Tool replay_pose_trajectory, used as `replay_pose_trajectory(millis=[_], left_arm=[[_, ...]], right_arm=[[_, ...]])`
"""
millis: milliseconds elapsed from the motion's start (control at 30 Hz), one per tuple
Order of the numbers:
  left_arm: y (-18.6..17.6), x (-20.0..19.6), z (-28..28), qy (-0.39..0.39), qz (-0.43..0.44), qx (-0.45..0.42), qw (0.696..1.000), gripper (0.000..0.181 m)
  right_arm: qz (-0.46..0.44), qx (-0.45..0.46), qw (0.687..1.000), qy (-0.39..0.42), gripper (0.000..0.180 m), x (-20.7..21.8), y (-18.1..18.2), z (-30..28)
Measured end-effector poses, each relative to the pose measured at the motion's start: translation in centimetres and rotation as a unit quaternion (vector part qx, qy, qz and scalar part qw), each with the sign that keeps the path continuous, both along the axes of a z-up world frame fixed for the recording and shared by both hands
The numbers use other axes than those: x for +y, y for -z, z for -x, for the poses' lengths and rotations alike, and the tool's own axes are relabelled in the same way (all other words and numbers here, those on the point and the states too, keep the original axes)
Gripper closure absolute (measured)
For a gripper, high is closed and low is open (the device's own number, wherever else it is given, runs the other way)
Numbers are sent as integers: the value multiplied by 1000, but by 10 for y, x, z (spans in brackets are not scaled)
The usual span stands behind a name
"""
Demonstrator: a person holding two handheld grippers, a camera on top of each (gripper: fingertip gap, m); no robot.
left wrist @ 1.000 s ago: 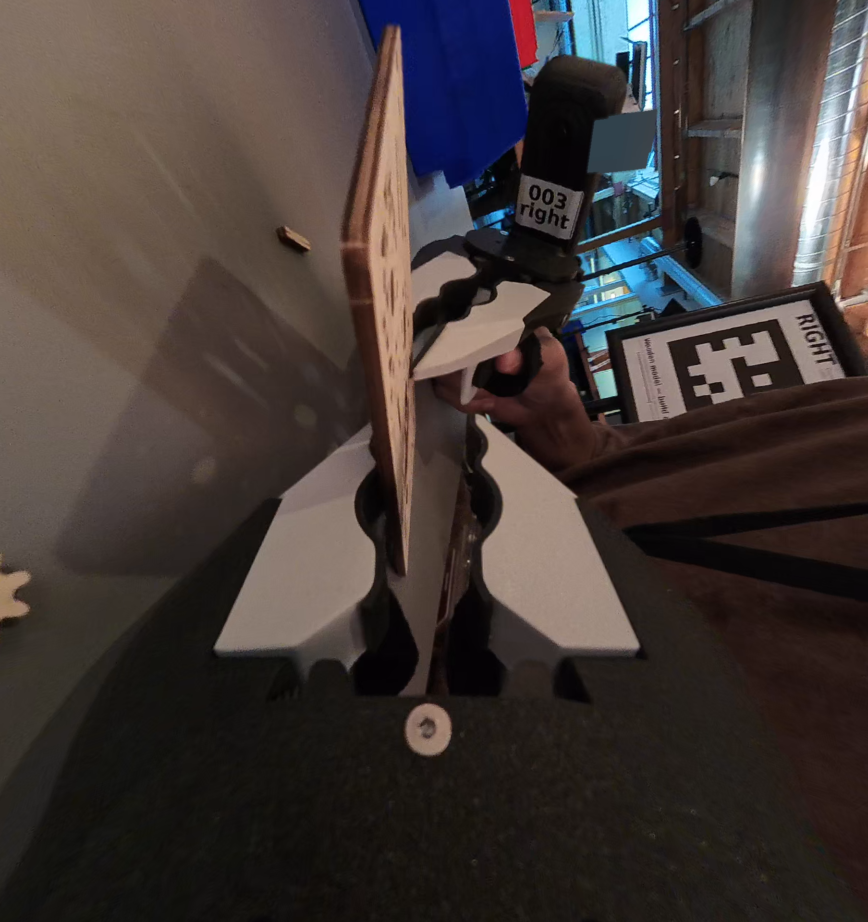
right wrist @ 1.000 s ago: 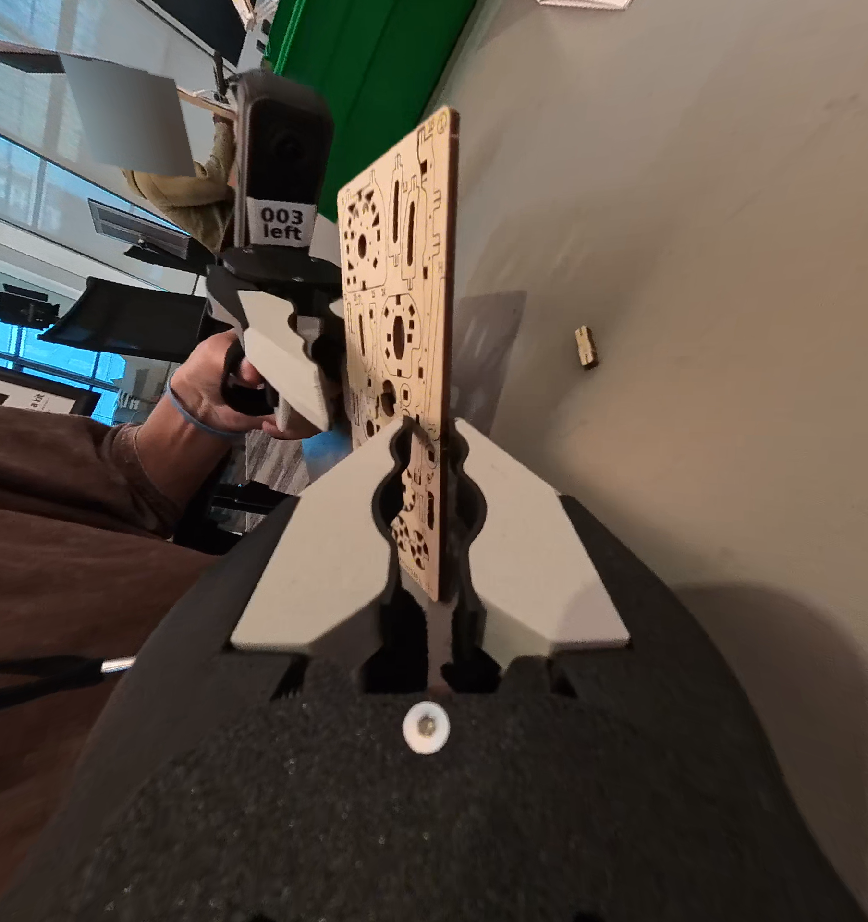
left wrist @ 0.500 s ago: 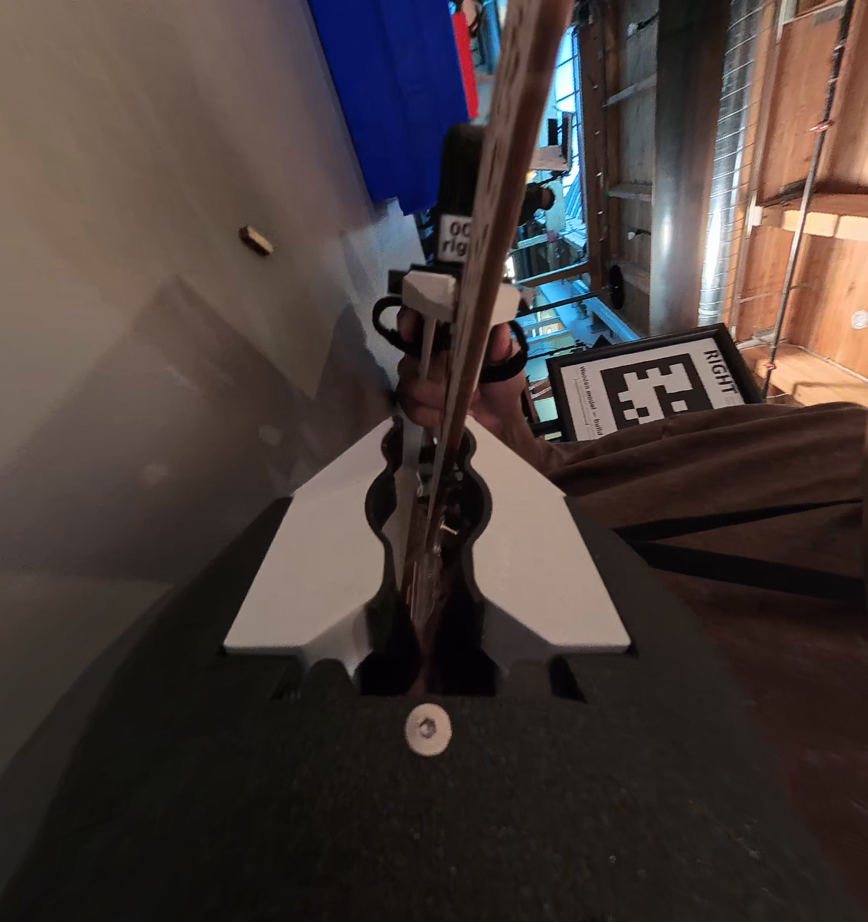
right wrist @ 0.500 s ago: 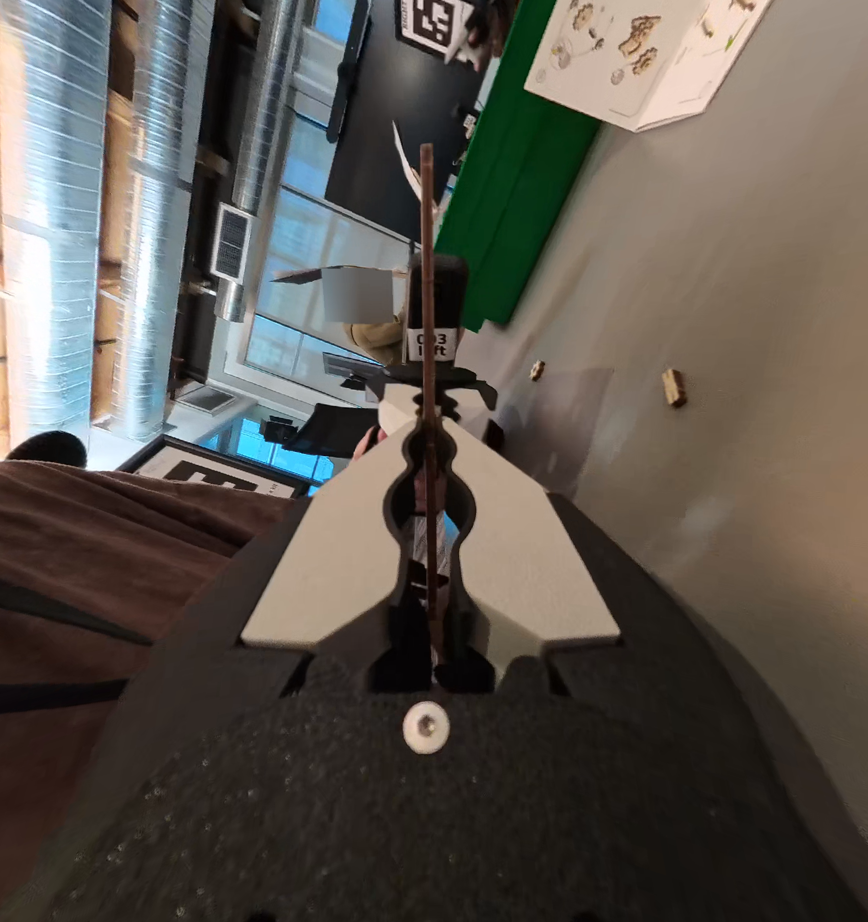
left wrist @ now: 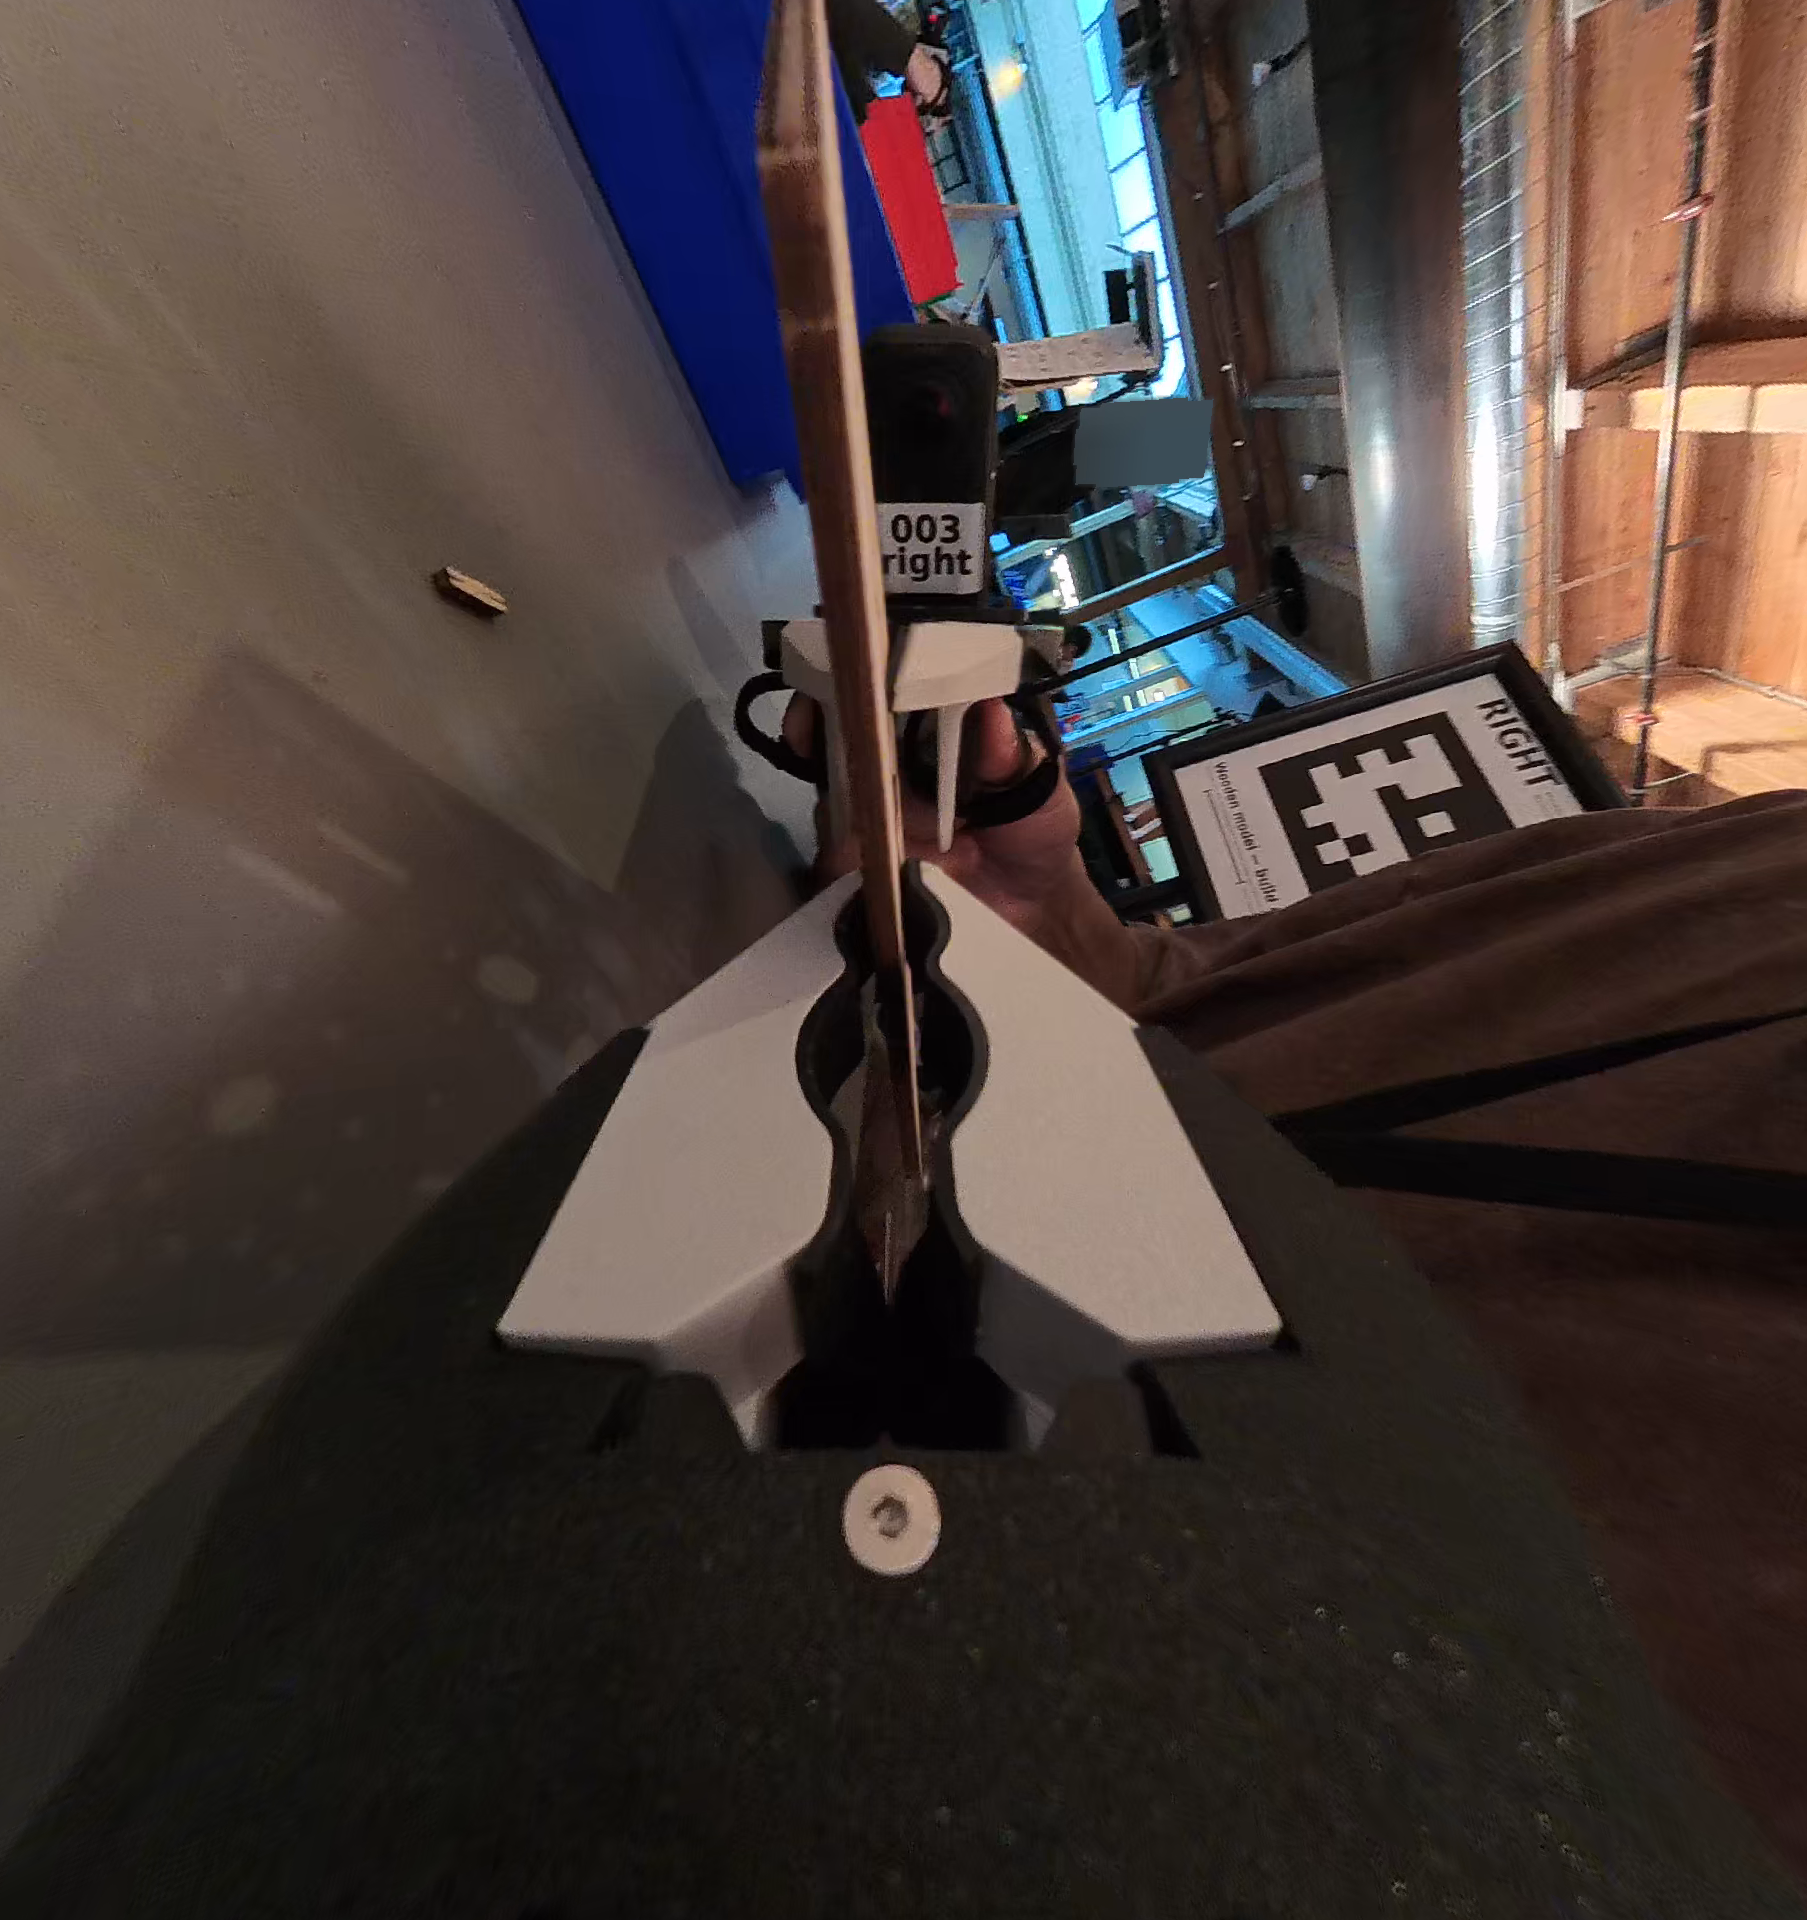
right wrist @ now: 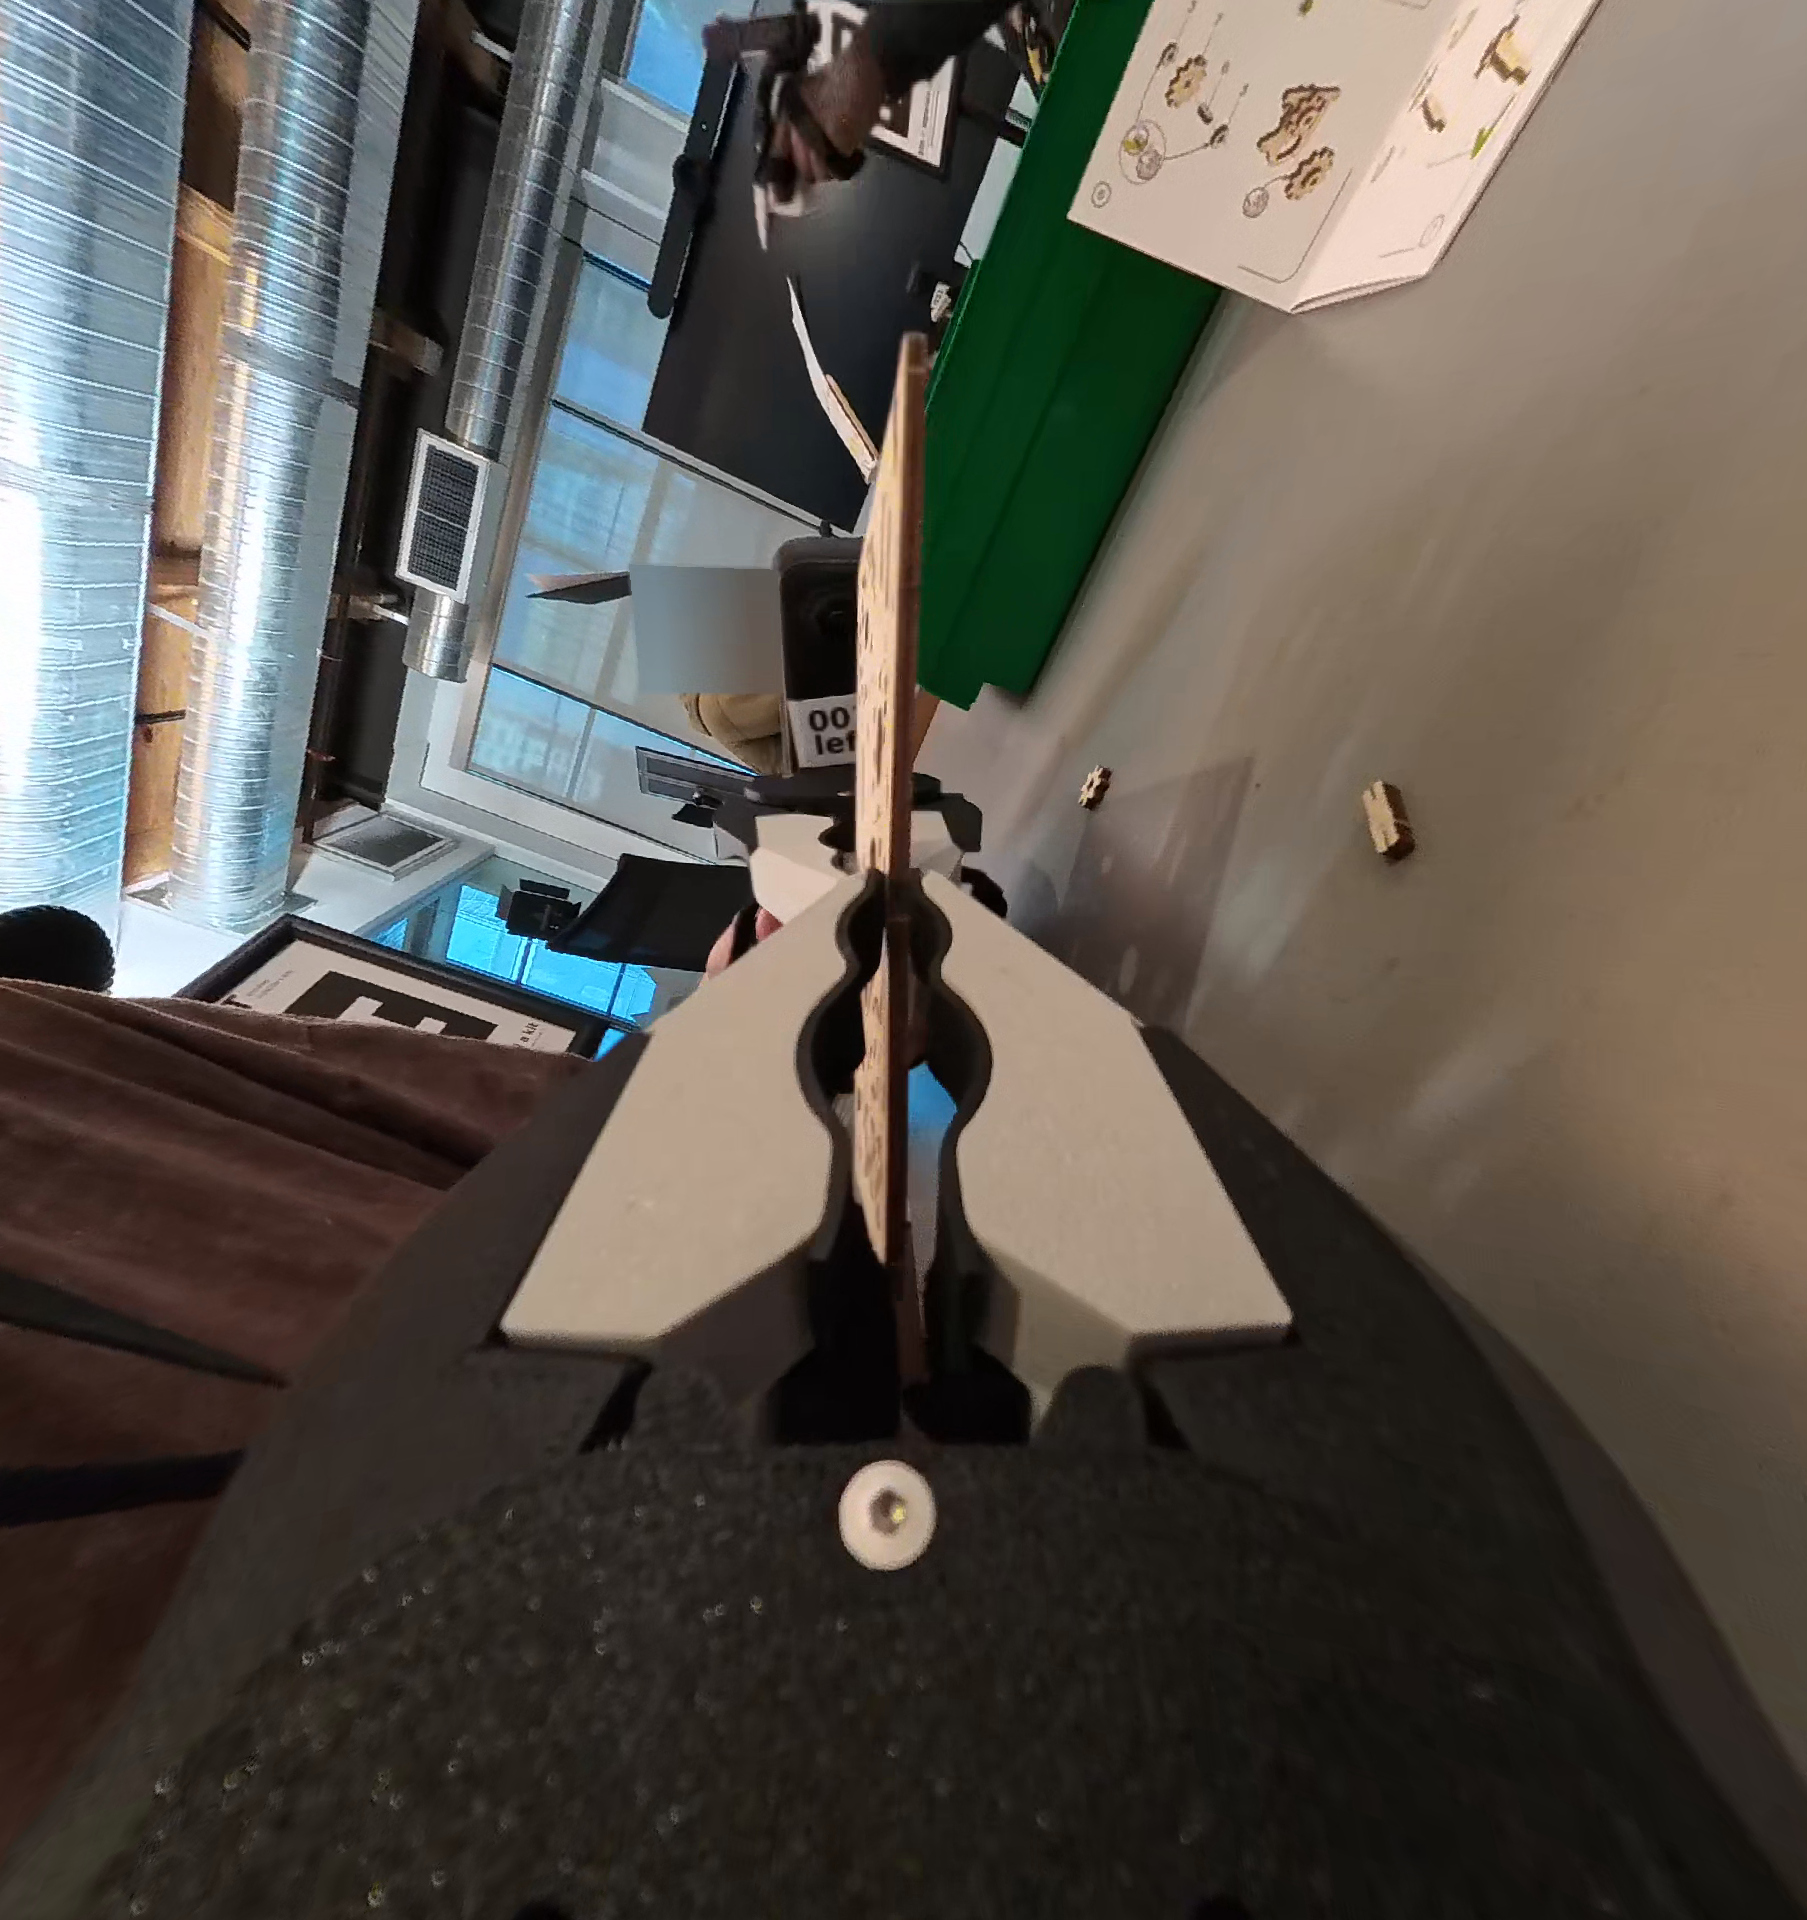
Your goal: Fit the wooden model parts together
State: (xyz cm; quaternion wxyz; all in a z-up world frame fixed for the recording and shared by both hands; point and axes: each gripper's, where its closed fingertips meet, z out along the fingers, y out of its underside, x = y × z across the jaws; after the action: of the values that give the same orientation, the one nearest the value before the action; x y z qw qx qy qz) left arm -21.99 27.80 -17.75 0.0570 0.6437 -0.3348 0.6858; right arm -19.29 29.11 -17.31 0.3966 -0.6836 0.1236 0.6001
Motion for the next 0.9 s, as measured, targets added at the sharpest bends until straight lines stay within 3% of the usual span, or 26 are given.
replay_pose_trajectory(millis=[233, 900], left_arm=[[1, 10, -3, -24, 19, 6, 1000, 168], [2, 30, -12, -114, 31, 6, 993, 177]], right_arm=[[2, -27, 1000, -4, 177, -1, 2, 1], [14, -17, 1000, 15, 177, 4, 6, -2]])
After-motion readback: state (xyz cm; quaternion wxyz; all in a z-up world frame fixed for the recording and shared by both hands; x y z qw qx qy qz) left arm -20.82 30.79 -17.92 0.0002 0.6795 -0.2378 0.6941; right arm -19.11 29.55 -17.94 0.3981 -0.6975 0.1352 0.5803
